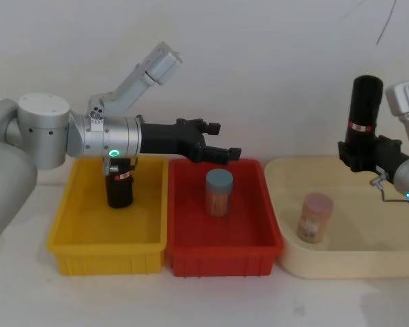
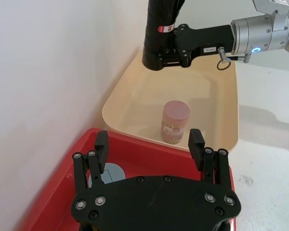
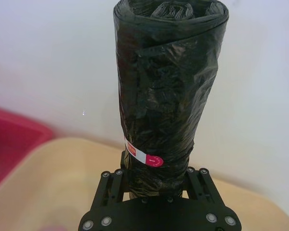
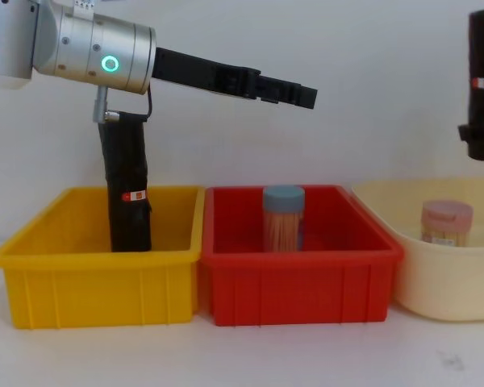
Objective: Pick up the garbage bag with the one hand and transfer it to the other hand.
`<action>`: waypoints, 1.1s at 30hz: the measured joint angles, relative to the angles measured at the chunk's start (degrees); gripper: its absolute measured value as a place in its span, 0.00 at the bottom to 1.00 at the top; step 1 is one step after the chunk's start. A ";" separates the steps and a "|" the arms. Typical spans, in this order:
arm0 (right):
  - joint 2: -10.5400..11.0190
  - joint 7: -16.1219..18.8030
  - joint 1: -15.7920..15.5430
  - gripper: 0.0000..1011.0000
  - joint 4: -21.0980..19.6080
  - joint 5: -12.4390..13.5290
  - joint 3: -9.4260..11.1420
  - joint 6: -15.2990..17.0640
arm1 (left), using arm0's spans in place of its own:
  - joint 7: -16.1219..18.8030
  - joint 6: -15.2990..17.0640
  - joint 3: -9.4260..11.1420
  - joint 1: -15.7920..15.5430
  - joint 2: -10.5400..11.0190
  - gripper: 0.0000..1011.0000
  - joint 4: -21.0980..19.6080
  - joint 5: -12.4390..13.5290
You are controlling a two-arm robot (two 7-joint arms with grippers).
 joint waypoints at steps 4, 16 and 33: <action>0.93 -0.20 -0.53 0.53 -0.36 -0.36 0.23 1.84 | 0.00 0.00 0.00 0.00 0.00 0.99 0.00 0.00; 2.84 0.66 -2.06 0.64 -0.73 -1.30 -0.07 6.31 | 0.00 0.00 0.00 0.00 0.00 0.99 0.00 0.00; 3.72 1.26 -2.79 0.99 -0.89 -1.80 -0.31 8.35 | 0.00 0.00 0.00 0.00 0.00 0.99 0.00 0.00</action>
